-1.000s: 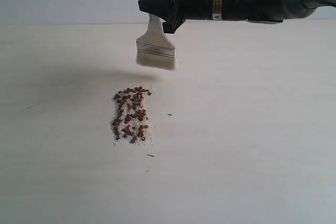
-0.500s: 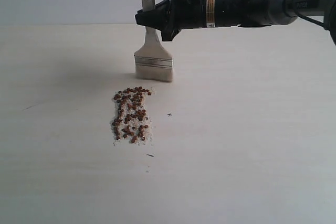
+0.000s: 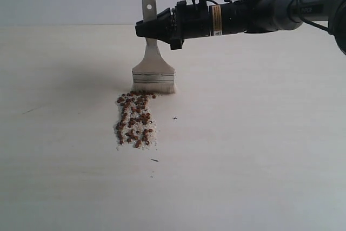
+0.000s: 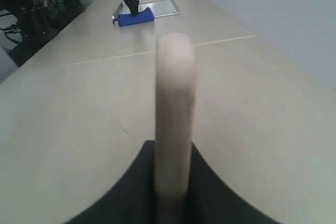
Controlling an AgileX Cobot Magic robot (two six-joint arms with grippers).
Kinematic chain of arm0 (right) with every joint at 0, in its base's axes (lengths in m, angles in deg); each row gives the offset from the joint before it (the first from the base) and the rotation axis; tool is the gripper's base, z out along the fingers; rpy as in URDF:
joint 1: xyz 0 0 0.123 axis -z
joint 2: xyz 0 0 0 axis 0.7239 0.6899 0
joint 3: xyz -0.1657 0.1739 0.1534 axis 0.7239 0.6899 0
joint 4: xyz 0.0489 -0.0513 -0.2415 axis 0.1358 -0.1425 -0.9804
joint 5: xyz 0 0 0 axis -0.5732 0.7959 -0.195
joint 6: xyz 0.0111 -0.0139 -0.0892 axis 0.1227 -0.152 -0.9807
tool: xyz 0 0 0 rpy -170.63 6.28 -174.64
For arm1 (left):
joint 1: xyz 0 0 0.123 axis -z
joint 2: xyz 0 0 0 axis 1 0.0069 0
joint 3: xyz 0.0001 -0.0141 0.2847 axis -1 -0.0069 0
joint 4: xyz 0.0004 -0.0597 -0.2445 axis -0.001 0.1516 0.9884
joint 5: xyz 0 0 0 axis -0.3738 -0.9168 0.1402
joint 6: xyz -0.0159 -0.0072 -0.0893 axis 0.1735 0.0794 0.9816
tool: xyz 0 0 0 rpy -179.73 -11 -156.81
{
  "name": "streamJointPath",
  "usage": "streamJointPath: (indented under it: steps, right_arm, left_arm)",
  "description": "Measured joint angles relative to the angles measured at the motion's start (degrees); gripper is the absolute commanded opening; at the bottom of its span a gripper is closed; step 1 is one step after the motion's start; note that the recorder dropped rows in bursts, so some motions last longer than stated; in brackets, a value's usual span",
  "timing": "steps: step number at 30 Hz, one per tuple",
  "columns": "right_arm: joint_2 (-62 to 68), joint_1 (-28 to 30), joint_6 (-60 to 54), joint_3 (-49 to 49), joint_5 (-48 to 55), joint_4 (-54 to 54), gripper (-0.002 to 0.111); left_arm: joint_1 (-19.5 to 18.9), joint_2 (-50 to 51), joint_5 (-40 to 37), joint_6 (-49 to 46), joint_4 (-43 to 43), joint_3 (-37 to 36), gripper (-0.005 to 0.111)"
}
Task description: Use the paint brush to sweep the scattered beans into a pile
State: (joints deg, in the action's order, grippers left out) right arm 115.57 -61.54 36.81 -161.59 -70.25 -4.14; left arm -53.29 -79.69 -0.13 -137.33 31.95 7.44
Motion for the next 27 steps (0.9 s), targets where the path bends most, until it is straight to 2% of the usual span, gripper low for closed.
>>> streamJointPath:
  steps: [16,27]
  right_arm:
    - [0.2,-0.1,9.2,-0.1,-0.7,-4.8,0.0]
    - [0.2,-0.1,8.5,-0.1,-0.7,-2.9,0.0]
  left_arm:
    - [0.0,0.0,0.0,0.0,0.0,0.0,0.0]
    - [0.0,0.0,0.0,0.0,0.0,0.0,0.0]
